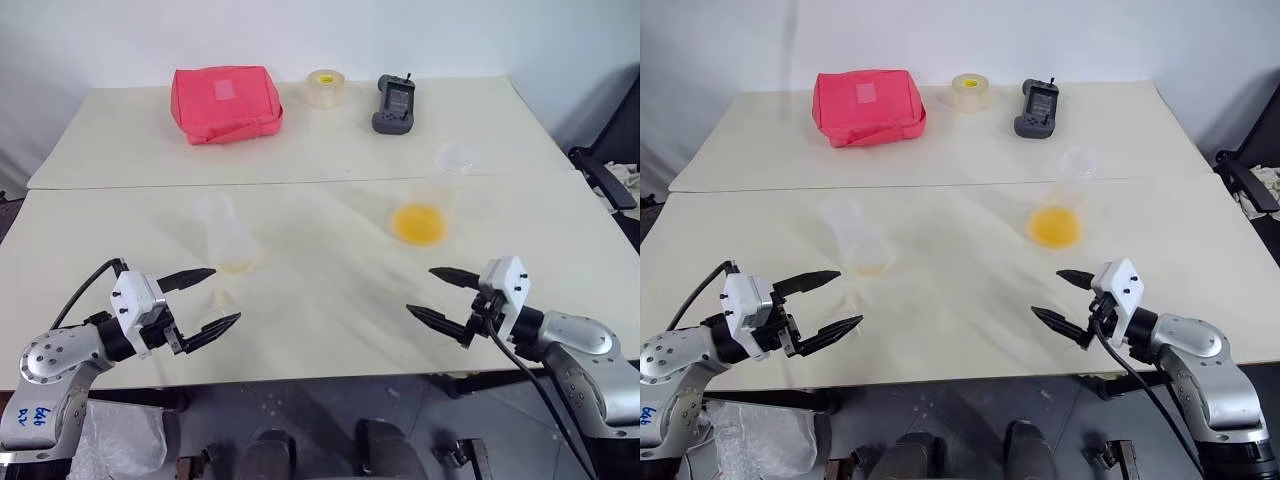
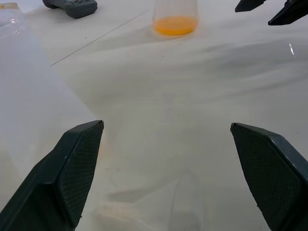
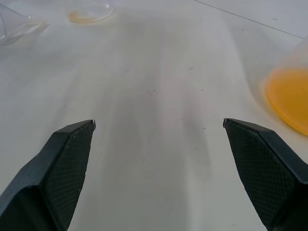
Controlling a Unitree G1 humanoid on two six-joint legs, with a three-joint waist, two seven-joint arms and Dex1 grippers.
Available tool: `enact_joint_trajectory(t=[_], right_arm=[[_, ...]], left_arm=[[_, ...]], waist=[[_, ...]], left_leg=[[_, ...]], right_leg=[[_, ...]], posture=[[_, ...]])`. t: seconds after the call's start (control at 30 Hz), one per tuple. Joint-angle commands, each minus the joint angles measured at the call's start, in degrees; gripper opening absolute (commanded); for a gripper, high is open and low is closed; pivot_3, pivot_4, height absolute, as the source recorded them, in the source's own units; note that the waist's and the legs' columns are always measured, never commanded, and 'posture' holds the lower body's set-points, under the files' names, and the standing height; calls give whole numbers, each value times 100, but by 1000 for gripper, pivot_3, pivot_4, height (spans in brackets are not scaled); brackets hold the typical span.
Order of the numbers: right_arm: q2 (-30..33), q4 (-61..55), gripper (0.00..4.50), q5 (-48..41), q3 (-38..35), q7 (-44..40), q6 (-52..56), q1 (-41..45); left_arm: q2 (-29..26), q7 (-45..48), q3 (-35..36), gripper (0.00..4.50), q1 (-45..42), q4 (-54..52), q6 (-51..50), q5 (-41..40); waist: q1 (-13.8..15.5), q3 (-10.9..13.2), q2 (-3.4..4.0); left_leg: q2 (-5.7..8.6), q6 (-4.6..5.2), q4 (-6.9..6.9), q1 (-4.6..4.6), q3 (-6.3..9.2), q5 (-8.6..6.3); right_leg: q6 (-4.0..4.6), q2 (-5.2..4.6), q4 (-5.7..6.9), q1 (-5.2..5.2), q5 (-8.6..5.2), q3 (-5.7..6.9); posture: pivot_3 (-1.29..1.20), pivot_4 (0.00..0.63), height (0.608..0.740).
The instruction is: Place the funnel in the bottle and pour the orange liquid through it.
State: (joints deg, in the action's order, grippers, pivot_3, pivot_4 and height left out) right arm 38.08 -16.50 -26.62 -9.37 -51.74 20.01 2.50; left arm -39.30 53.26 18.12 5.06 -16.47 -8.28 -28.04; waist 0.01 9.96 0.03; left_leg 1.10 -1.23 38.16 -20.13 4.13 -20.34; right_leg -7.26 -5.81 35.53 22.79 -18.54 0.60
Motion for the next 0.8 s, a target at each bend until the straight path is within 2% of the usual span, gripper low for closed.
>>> enact_joint_trajectory(t=[0.03,0.1,0.4,0.6,0.8], right_arm=[[44,-192,4476,-110,-136,3,-67,47],[43,-188,4476,-119,-135,7,-52,62],[37,58,4476,-110,-2,-123,-23,346],[-40,360,4476,-103,157,-285,-62,754],[-124,510,4476,-107,301,-395,-108,1127]], left_arm=[[-68,-74,162,4500,-54,-58,-64,-93],[-149,-246,155,4500,-38,-133,-603,-239],[-74,-868,639,4500,23,-575,-1294,-606],[-147,-964,1536,4500,327,-624,-1333,-817],[-282,-985,1932,4500,319,-287,-1333,-801]], waist=[[0,0,0],[0,0,0],[-1,0,0],[-13,1,1],[7,1,2]], left_leg=[[0,0,0,0,0,0],[0,0,0,0,0,0],[-1,0,-1,1,1,0],[-6,-2,-2,1,-1,0],[0,-1,-1,-1,-1,0]], right_leg=[[0,0,0,0,0,0],[0,0,0,0,0,0],[0,-3,1,0,0,0],[0,-3,0,3,0,-2],[0,-4,-2,3,0,-2]], posture=[[0,150,740],[0,150,740],[0,150,740],[0,150,740],[0,150,740]])
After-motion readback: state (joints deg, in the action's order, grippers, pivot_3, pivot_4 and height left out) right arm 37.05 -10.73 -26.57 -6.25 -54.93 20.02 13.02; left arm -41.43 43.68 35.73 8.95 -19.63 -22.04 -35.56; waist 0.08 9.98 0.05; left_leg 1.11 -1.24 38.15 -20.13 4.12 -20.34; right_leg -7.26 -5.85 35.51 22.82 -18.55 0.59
